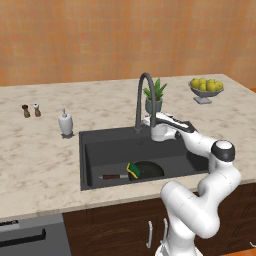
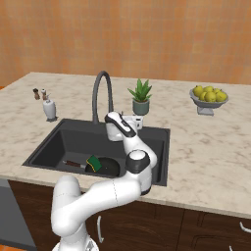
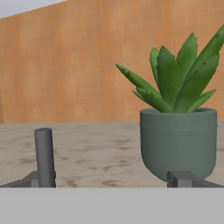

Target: Pick the pan and sponge and place them into the sink. Then turn on the water.

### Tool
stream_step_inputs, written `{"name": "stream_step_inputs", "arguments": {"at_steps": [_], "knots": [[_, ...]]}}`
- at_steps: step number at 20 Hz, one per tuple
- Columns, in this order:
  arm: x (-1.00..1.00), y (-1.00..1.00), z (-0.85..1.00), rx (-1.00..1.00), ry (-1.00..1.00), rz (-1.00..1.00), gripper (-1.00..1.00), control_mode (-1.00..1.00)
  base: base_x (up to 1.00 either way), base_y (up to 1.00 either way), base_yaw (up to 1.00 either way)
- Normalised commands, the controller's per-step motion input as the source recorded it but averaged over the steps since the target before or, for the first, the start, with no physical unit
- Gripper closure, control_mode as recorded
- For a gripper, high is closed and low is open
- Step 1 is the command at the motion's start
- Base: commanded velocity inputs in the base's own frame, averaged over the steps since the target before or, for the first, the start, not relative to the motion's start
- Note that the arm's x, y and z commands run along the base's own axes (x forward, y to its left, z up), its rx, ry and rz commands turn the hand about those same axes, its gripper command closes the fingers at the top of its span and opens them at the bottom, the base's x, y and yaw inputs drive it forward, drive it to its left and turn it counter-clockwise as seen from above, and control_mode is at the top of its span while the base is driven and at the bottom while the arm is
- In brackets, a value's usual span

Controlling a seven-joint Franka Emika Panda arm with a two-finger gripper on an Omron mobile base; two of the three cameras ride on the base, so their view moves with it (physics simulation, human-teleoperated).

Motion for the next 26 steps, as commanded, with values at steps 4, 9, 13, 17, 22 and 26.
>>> {"name": "stream_step_inputs", "arguments": {"at_steps": [4, 9, 13, 17, 22, 26], "knots": [[0.00, -0.97, 0.00, 0.00, 0.00, 0.00, -1.00, -1.00, 0.00, 0.00, 0.00], [0.00, -1.00, 0.00, 0.01, 0.00, 0.00, -1.00, -1.00, 0.00, 0.00, 0.00], [0.07, -1.00, 0.00, 0.02, 0.00, 0.00, -1.00, -1.00, 0.00, 0.00, 0.00], [0.14, -1.00, 0.00, 0.05, 0.00, 0.00, -1.00, -1.00, 0.00, 0.00, 0.00], [0.18, -1.00, 0.00, 0.04, 0.03, 0.00, -1.00, -1.00, 0.00, 0.00, 0.00], [0.20, -1.00, 0.00, 0.05, 0.04, 0.00, -1.00, -1.00, 0.00, 0.00, 0.00]]}}
